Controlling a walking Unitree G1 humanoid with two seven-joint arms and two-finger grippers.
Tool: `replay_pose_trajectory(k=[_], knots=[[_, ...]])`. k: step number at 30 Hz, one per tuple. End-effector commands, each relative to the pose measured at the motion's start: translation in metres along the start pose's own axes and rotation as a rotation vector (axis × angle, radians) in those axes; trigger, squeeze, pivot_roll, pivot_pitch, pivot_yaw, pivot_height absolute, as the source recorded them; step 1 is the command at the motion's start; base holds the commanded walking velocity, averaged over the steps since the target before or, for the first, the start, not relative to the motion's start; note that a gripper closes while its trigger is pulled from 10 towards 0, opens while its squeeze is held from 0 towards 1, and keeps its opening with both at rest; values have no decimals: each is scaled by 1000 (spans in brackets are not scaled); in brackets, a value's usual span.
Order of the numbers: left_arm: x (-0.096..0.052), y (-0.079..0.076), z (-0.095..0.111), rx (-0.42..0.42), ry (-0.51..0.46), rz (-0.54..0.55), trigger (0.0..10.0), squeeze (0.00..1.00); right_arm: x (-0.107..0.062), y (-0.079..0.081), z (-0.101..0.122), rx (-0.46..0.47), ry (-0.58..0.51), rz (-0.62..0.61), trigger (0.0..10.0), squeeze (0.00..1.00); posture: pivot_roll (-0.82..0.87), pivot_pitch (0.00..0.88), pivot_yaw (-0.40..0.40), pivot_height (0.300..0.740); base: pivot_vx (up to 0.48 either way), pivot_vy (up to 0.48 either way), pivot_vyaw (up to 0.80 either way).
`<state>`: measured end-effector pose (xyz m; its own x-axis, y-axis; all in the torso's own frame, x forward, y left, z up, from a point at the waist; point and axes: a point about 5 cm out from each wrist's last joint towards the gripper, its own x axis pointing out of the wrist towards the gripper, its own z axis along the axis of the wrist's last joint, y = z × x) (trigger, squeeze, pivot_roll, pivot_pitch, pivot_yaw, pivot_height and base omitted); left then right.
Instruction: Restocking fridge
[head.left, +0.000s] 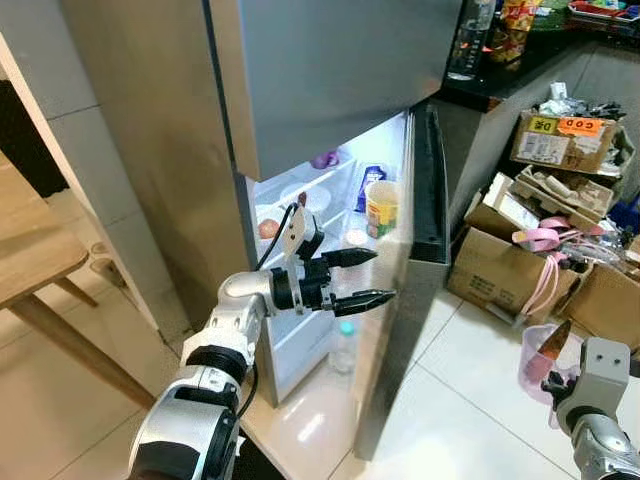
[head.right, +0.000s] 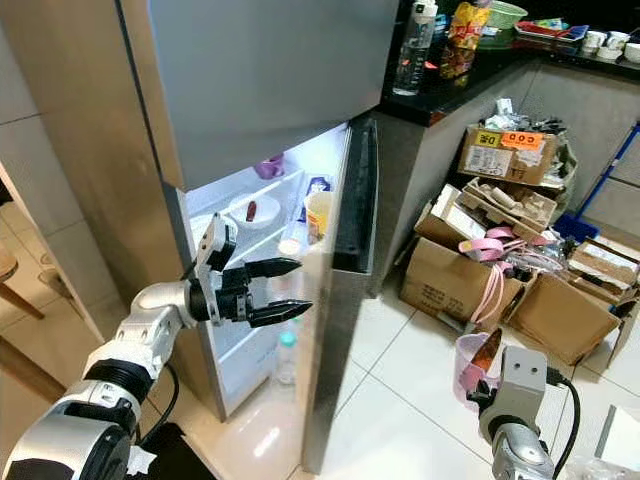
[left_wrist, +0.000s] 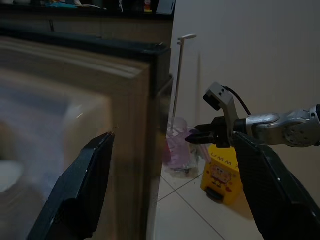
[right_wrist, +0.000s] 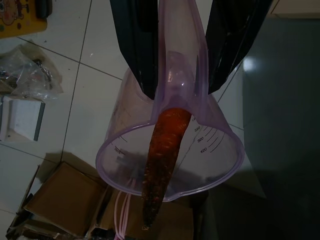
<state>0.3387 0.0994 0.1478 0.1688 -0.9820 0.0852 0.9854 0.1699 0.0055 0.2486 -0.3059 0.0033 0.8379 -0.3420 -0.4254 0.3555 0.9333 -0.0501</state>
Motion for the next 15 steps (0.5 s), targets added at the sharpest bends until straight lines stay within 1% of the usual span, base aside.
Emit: replay_pose_trajectory(k=[1,8,15], knots=[[0,-1,-1,0,7,-2,10000,0,-1,-3,2,15,-21,-16,10000,0,-41,0,-37,740,0,0,0],[-9,2,2,1,19,39,10000,0,-1,-4,2,18,-21,-19,10000,0,-38,0,-35,740,0,0,0],[-17,2,-13,-6,88,118,10000,0,-1,-5,0,12,-11,-21,10000,0,-38,0,-36,740,0,0,0]])
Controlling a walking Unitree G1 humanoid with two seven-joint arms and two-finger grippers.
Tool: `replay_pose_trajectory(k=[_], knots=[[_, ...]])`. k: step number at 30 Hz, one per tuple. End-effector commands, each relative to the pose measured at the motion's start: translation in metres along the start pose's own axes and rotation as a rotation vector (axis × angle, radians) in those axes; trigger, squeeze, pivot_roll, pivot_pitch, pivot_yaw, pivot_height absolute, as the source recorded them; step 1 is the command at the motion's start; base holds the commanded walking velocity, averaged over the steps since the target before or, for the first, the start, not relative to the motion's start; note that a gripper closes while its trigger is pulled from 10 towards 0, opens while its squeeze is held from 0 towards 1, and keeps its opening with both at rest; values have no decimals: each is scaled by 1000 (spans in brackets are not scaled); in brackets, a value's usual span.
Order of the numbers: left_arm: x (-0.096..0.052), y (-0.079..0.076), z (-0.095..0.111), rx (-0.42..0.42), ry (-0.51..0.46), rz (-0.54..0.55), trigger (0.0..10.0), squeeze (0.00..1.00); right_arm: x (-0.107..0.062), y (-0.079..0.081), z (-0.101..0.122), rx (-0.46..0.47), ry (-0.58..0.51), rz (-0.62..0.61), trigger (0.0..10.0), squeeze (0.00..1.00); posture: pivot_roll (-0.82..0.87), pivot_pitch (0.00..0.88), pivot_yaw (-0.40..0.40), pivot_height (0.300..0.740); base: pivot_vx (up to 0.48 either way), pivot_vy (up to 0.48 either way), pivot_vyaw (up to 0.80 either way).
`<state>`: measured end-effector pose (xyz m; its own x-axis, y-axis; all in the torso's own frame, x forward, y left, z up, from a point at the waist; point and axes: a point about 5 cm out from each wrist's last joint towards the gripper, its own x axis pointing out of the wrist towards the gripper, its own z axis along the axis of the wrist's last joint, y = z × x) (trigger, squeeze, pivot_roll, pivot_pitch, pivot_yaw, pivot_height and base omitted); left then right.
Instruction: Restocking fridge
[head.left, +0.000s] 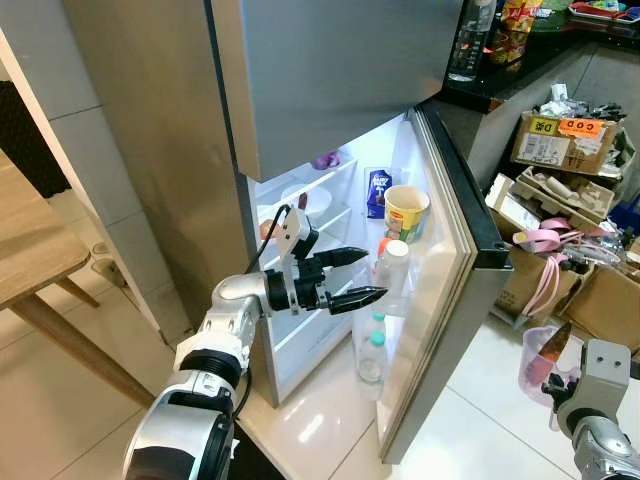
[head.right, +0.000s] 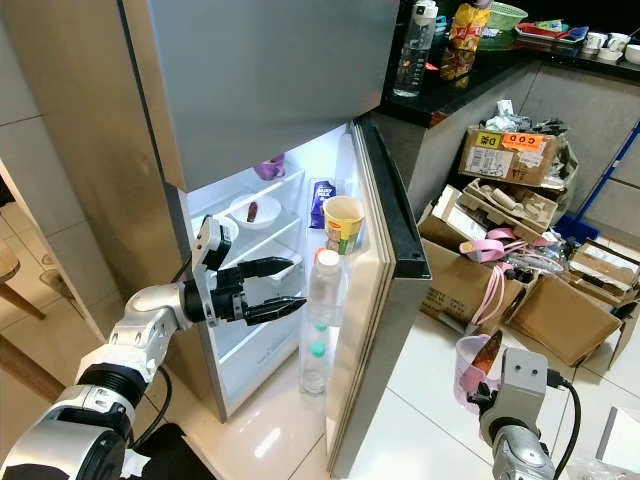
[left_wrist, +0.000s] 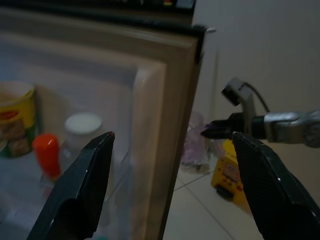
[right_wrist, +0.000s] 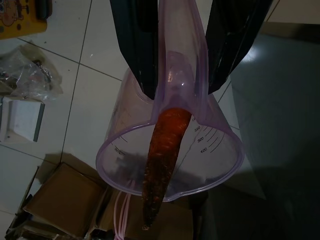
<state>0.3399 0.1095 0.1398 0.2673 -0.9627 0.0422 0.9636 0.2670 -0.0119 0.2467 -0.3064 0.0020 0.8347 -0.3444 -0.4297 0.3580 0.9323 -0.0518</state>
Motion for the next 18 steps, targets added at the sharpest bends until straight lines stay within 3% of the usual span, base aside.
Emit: replay_pose_trajectory(k=[1,9,11,13,16,18], knots=[[-6,0,-6,7,45,18,10000,0,0,-4,2,12,-16,-18,10000,0,-38,0,-36,740,0,0,0],[-26,4,-39,-60,136,239,10000,0,-4,2,-7,-60,1,86,10000,0,-43,0,-34,740,0,0,0],[-38,2,-56,-108,181,334,10000,0,-7,4,-9,-72,-10,155,10000,0,-45,0,-36,740,0,0,0],[-38,2,-56,-108,181,334,10000,0,-7,4,-9,-72,-10,155,10000,0,-45,0,-36,740,0,0,0],[-54,-4,-78,-183,227,450,10000,0,-12,5,-10,-56,-48,302,10000,0,-44,0,-35,740,0,0,0],[-56,-5,-80,-189,232,462,10000,0,-14,7,-11,-62,-51,352,10000,0,-44,0,-35,740,0,0,0]])
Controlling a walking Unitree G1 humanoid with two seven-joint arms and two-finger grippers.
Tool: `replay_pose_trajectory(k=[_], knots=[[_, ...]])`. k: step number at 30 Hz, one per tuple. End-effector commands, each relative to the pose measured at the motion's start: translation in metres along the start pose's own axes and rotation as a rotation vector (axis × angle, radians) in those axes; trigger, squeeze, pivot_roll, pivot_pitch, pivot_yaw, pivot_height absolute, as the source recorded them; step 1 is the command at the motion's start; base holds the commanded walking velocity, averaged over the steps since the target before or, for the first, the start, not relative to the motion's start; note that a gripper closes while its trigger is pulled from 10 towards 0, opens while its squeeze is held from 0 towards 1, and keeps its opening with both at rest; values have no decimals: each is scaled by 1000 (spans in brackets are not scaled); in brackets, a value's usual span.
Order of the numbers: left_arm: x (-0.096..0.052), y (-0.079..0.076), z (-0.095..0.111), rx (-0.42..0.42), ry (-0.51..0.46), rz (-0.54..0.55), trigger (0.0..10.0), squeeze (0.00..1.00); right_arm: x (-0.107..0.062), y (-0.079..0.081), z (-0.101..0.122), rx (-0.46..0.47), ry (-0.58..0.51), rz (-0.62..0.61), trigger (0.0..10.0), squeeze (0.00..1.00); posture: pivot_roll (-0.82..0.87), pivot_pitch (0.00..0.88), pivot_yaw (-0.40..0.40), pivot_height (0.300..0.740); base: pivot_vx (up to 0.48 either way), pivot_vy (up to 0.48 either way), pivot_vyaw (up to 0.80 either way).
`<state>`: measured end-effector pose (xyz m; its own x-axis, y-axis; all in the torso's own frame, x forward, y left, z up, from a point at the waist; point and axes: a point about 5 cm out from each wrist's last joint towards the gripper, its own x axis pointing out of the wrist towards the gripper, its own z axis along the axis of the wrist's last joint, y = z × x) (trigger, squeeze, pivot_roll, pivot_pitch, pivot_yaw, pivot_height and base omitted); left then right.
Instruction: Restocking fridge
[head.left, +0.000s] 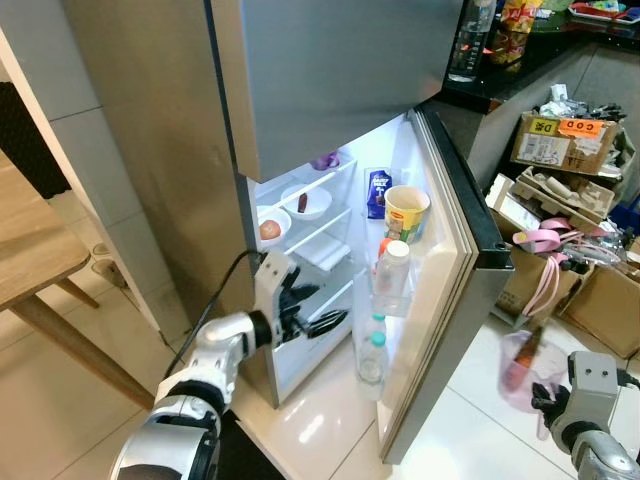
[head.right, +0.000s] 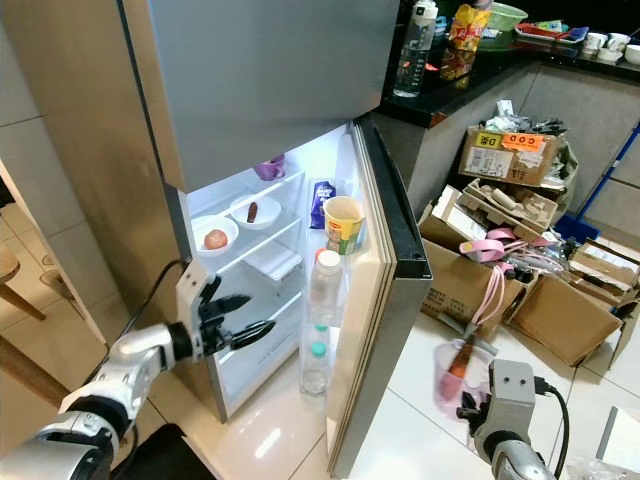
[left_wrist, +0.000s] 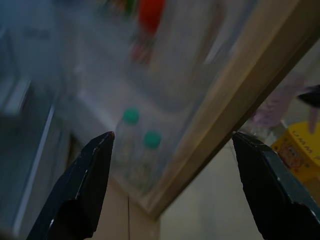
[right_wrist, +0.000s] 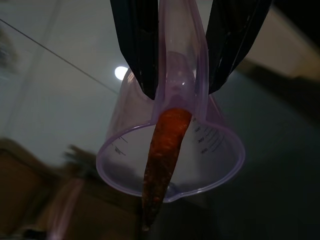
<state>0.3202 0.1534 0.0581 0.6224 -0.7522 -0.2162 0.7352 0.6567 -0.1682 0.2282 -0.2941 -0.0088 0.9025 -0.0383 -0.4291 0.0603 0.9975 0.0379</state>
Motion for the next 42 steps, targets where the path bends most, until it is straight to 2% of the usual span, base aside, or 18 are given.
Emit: replay_pose_trajectory(k=[1,3,5,11,12,13,16,19,20,23,25,27,28,29,31,36,40,42], knots=[[-6,4,-5,-6,15,38,10000,0,-1,3,6,-37,-44,106,10000,0,-48,0,-35,740,0,0,0],[-7,4,-7,-13,17,49,10000,0,-2,5,5,-51,-41,149,10000,0,-48,0,-35,740,0,0,0],[-13,7,-19,-35,46,118,10000,0,-9,4,3,-73,-33,273,10000,0,-49,0,-36,740,0,0,0],[-26,13,-33,-103,63,223,10000,0,-25,-7,8,-46,-41,504,10000,0,-54,0,-33,740,0,0,0],[-26,13,-33,-103,63,223,10000,0,-25,-7,8,-46,-41,504,10000,0,-54,0,-33,740,0,0,0],[-30,15,-35,-117,63,253,10000,0,-32,-14,8,-71,-5,559,10000,0,-56,0,-33,740,0,0,0],[-33,17,-38,-122,74,272,10000,0,-36,-20,8,-90,14,562,10000,0,-58,0,-31,740,0,0,0],[-36,17,-42,-130,86,287,10000,0,-42,-20,3,-99,63,631,10000,0,-61,0,-30,740,0,0,0],[-37,16,-45,-135,95,294,10000,0,-46,-18,-2,-102,99,699,10000,0,-61,0,-30,740,0,0,0],[-38,16,-47,-138,101,300,10000,0,-50,-16,-5,-100,122,750,10000,0,-61,0,-30,740,0,0,0],[-39,15,-51,-146,114,315,10000,0,-55,-8,-10,-113,178,872,10000,0,-64,0,-29,740,0,0,0],[-41,14,-54,-151,124,327,10000,0,-54,-2,-9,-126,180,922,10000,0,-62,0,-28,740,0,0,0],[-44,14,-61,-170,144,355,10000,0,-48,12,-1,-156,140,995,10000,0,-64,0,-26,740,0,0,0],[-46,13,-65,-179,159,371,10000,0,-43,19,6,-176,104,1019,10000,0,-64,0,-26,740,0,0,0],[-48,12,-68,-185,168,381,10000,0,-41,22,10,-187,81,1032,10000,0,-64,0,-26,740,0,0,0],[-54,8,-83,-242,206,439,10000,0,-20,48,42,-272,-89,1023,10000,0,-63,0,-27,740,0,0,0],[-60,0,-99,-285,254,479,10000,0,-12,70,63,-278,-193,1052,10000,0,-58,0,-27,740,0,0,0],[-61,-2,-103,-299,263,488,10000,0,-11,74,66,-277,-216,1052,10000,0,-58,0,-27,740,0,0,0]])
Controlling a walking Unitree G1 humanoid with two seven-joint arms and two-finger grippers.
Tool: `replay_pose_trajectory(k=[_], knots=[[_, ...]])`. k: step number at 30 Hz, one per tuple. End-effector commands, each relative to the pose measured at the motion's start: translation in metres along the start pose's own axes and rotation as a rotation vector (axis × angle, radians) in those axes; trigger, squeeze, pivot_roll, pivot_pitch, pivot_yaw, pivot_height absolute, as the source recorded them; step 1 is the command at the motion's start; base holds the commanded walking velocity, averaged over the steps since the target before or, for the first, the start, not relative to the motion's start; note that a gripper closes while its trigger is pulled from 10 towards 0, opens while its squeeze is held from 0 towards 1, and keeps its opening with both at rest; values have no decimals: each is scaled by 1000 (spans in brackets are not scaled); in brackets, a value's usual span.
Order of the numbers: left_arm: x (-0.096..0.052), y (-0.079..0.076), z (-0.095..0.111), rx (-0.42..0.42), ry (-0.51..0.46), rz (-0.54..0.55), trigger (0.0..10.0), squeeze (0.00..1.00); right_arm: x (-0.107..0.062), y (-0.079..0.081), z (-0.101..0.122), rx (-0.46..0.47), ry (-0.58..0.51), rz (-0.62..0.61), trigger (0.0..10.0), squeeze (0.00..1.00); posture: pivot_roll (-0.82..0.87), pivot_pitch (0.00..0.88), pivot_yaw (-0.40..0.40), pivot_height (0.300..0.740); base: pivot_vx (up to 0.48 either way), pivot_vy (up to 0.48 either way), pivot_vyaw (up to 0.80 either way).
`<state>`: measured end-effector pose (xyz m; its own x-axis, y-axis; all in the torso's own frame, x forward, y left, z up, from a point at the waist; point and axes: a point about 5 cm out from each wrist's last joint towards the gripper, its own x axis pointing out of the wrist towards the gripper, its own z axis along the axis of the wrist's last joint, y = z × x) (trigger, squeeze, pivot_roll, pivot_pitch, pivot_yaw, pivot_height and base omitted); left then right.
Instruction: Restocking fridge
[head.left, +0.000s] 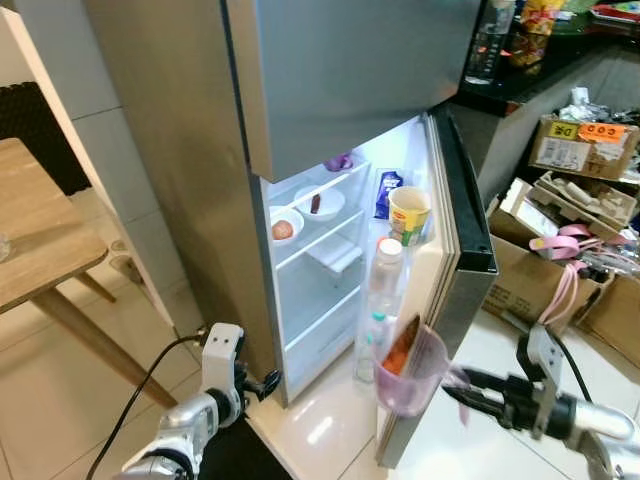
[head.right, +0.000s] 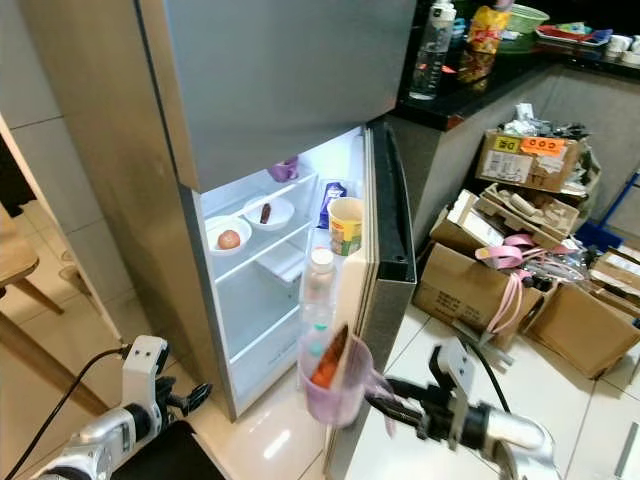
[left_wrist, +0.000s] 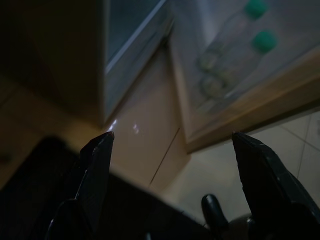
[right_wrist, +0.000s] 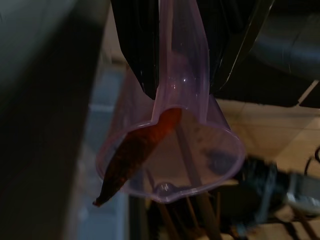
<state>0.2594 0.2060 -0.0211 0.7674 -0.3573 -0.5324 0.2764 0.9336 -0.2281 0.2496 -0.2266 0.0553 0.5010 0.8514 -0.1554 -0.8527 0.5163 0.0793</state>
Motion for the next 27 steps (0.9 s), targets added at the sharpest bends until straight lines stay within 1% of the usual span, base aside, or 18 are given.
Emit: replay_pose_trajectory(k=[1,3,4,5,7,8,9,11,12,14,15,16,17,19,20,22,23,27], knots=[[-2,-2,-13,-35,42,20,10000,0,6,-1,6,-16,-38,-18,10000,0,-59,0,-25,740,0,0,0],[-4,-3,-23,-48,72,35,10000,0,12,-8,10,-30,-55,-111,10000,0,-59,0,-25,740,0,0,0],[-4,-3,-23,-48,72,35,10000,0,12,-8,10,-30,-55,-111,10000,0,-59,0,-25,740,0,0,0],[-6,-4,-31,-50,99,44,10000,0,14,-16,11,-38,-54,-196,10000,0,-59,0,-25,740,0,0,0],[-7,-4,-34,-47,110,46,10000,0,14,-18,12,-44,-52,-220,10000,0,-60,0,-25,740,0,0,0],[-9,-4,-39,-50,126,53,10000,0,13,-21,12,-56,-46,-261,10000,0,-60,0,-24,740,0,0,0],[-9,-4,-39,-50,126,53,10000,0,13,-21,12,-56,-46,-261,10000,0,-60,0,-24,740,0,0,0],[-13,-4,-48,-64,155,67,10000,0,10,-29,13,-70,-35,-355,10000,0,-60,0,-24,740,0,0,0],[-13,-4,-48,-64,155,67,10000,0,10,-29,13,-70,-35,-355,10000,0,-60,0,-24,740,0,0,0],[-16,-3,-55,-75,174,81,10000,0,4,-35,15,-74,-36,-434,10000,0,-59,0,-27,740,0,0,0],[-16,-3,-55,-75,174,81,10000,0,4,-35,15,-74,-36,-434,10000,0,-59,0,-27,740,0,0,0],[-20,-1,-61,-85,190,99,10000,0,-3,-42,16,-72,-23,-514,10000,0,-57,0,-29,740,0,0,0],[-20,-1,-61,-85,190,99,10000,0,-3,-42,16,-72,-23,-514,10000,0,-57,0,-29,740,0,0,0],[-24,0,-68,-95,212,118,10000,0,-14,-48,14,-68,-7,-604,10000,0,-57,0,-29,740,0,0,0],[-24,0,-68,-95,212,118,10000,0,-14,-48,14,-68,-7,-604,10000,0,-57,0,-29,740,0,0,0],[-25,-1,-71,-96,224,119,10000,0,-23,-51,11,-59,1,-649,10000,0,-57,0,-29,740,0,0,0],[-25,-1,-71,-96,224,119,10000,0,-23,-51,11,-59,1,-649,10000,0,-57,0,-29,740,0,0,0],[-26,-3,-76,-102,238,121,10000,0,-46,-55,4,-40,27,-761,10000,0,-58,0,-27,740,0,0,0]])
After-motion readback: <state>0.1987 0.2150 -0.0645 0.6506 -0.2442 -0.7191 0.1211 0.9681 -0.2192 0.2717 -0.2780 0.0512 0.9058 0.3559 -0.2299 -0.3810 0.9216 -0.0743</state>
